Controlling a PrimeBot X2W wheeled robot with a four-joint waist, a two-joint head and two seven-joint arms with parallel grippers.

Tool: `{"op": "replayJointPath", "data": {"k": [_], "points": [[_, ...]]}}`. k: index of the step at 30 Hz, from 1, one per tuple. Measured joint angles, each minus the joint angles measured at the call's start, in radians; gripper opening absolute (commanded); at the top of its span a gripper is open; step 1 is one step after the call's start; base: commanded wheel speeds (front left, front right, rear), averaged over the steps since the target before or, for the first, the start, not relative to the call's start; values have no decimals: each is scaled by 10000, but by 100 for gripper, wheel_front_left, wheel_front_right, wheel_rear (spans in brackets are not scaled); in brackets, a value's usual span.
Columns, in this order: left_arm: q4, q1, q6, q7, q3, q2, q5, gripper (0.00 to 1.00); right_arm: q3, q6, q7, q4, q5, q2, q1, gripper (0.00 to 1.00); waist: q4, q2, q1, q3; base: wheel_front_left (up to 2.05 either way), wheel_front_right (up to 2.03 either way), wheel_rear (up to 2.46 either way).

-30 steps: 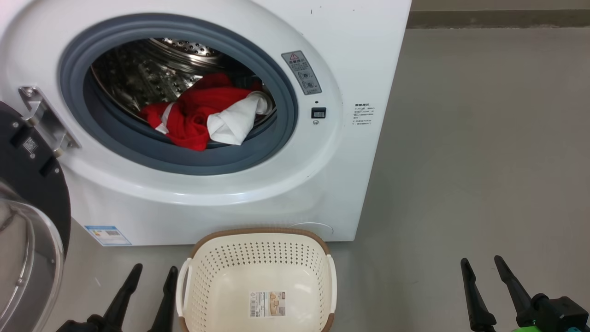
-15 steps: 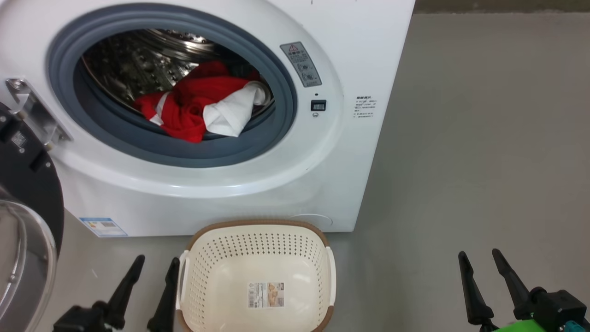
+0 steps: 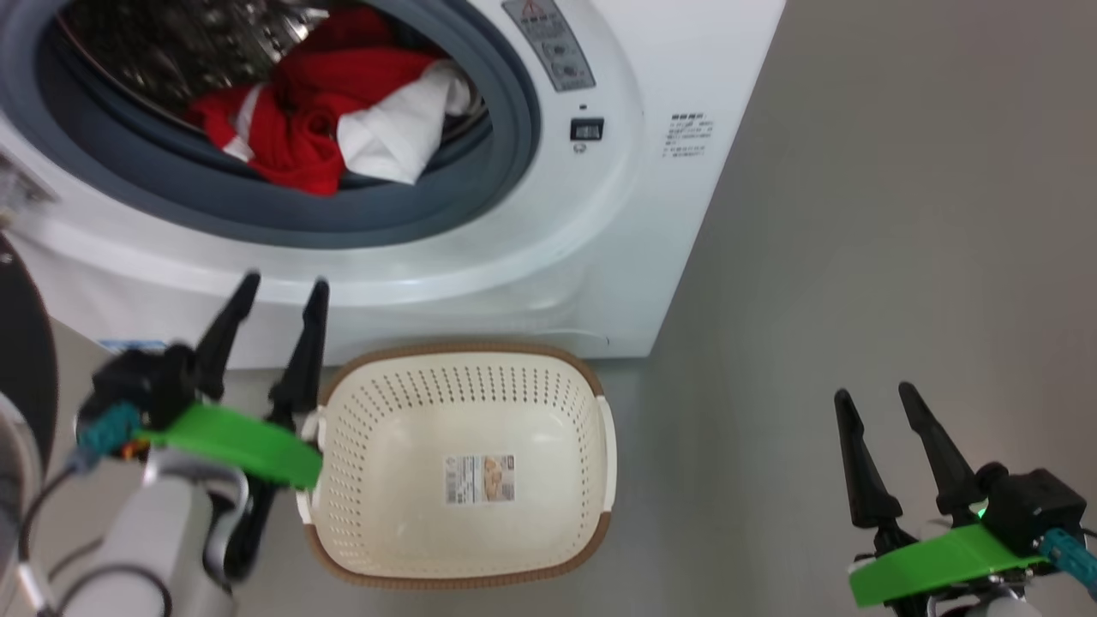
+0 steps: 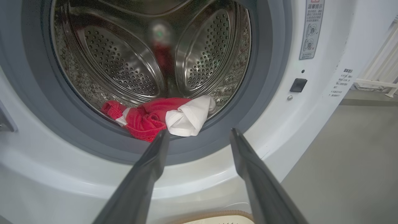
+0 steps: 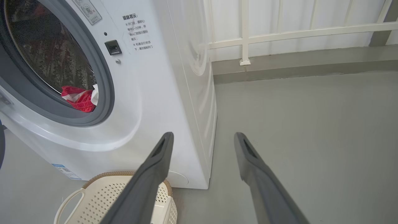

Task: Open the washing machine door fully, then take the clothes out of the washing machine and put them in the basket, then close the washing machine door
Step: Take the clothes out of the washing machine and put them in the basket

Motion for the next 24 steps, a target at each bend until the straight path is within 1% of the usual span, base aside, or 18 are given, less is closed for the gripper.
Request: {"op": "replayJointPath", "data": {"k": [10,11,13,18,24], "points": [[2803,-3725,0,2,-1367,291,-644,100,226,0,-27,-167,171,-13,-889,100,-234,0,0,1419,0,0,0],[3415,-4369,0,104,-1563,322,-863,100,267,0,-27,-178,259,-15,-1023,100,-294,0,0,1676,0,0,0],[4015,-5013,0,196,-1680,360,-963,100,318,0,-27,-205,408,-19,-1144,100,-358,0,0,1923,0,0,0],[5010,-6460,0,414,-1996,360,-1524,100,453,0,-27,-278,548,-25,-1472,100,-534,0,0,2493,0,0,0],[5881,-7493,0,652,-2545,360,-1981,100,642,0,-27,-316,644,-33,-1706,100,-759,0,0,3056,0,0,0]]}}
